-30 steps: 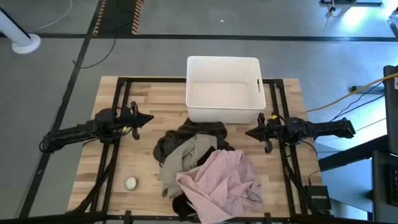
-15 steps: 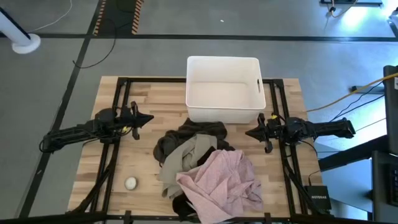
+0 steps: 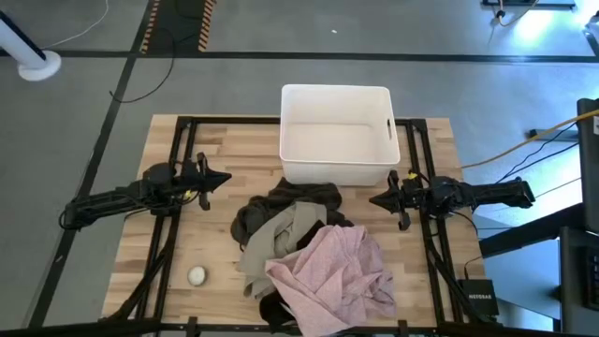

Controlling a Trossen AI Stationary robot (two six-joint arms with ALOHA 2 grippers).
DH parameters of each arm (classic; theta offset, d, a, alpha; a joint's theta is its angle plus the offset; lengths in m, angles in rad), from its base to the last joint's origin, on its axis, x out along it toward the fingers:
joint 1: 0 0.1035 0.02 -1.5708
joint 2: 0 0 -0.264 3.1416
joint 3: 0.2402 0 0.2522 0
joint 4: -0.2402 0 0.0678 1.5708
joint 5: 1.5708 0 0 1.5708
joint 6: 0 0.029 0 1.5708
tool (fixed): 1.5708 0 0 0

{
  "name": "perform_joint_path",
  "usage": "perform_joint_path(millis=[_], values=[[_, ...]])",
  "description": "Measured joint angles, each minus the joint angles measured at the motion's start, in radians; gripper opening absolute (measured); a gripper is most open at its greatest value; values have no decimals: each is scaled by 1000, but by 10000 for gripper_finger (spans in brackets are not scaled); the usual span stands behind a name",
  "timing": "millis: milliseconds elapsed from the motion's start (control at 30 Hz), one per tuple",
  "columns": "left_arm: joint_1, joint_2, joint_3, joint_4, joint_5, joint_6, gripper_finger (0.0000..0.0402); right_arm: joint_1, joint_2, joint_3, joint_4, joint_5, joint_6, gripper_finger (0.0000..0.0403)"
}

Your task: Sort clothes

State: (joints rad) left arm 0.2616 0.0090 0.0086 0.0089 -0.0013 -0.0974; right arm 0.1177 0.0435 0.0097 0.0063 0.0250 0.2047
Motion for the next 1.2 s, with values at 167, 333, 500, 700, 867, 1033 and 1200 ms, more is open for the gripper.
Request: perform_joint_path(millis=[167, 333, 500, 700, 867, 1033, 1200], values=[[0, 0, 0, 0, 0, 0, 1, 0, 0, 0, 0, 0, 0, 15], [0, 0, 0, 0, 0, 0, 1, 0, 0, 0, 0, 0, 0, 15], [0, 0, 0, 0, 0, 0, 1, 0, 0, -1, 20, 45, -31, 15], [0, 0, 0, 12, -1, -23, 1, 0, 0, -1, 51, 46, 31, 15], [0, 0, -1, 186, -10, -63, 1, 0, 0, -1, 50, 41, 33, 15], [1, 0, -1, 425, -14, -77, 1, 0, 0, -1, 87, -27, 169, 15], [1, 6, 13, 533, 14, 16, 1, 0, 0, -1, 176, -25, 181, 15]])
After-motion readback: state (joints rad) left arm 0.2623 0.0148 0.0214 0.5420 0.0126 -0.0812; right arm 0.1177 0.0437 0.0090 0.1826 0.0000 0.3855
